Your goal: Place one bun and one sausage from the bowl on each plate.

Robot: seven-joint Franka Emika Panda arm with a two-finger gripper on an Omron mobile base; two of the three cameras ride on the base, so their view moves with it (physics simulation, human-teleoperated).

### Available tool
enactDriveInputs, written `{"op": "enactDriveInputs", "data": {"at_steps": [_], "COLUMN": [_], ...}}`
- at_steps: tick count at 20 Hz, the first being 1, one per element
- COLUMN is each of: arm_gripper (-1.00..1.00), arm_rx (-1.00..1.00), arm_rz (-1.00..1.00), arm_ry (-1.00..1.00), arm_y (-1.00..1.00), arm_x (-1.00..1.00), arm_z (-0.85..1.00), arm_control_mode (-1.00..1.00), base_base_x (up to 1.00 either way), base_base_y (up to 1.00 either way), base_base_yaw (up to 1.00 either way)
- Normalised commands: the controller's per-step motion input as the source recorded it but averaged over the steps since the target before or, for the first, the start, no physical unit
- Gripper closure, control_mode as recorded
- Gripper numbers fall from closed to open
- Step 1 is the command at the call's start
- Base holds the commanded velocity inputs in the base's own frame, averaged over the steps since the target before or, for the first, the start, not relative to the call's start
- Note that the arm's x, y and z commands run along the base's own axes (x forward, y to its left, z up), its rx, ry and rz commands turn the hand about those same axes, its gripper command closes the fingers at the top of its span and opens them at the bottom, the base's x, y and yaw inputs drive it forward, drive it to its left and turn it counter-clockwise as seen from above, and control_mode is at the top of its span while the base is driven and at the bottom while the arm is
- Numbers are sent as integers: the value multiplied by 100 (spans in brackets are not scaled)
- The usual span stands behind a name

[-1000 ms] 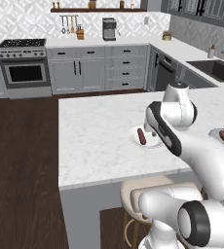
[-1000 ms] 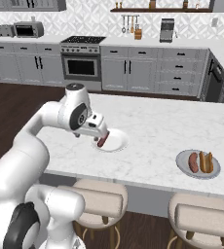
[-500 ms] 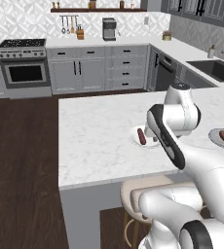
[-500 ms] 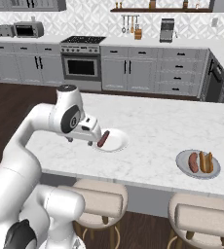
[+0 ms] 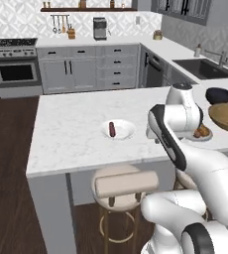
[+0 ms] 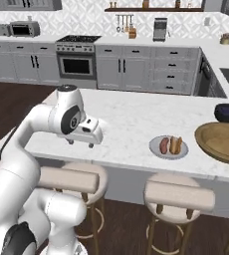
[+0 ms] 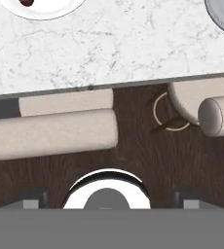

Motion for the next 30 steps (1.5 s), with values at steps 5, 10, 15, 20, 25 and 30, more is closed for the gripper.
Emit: {"op": "enactDriveInputs", "data": {"at_steps": [5, 10, 15, 20, 25, 30], "arm_gripper": [-100, -100, -100, -100, -100, -100], "arm_rx": [0, 0, 0, 0, 0, 0], "arm_rz": [0, 0, 0, 0, 0, 0], "arm_ry": [0, 0, 0, 0, 0, 0], "arm_y": [0, 0, 0, 0, 0, 0], "arm_x": [0, 0, 0, 0, 0, 0], "arm_z": [0, 0, 0, 0, 0, 0], "arm_control_mode": [100, 100, 100, 100, 100, 100], "base_base_x": [0, 0, 0, 3, 39, 55], "base_base_y": [-100, -100, -100, -88, -11, -5], "base_base_yaw": [-3, -3, -1, -1, 0, 0]}}
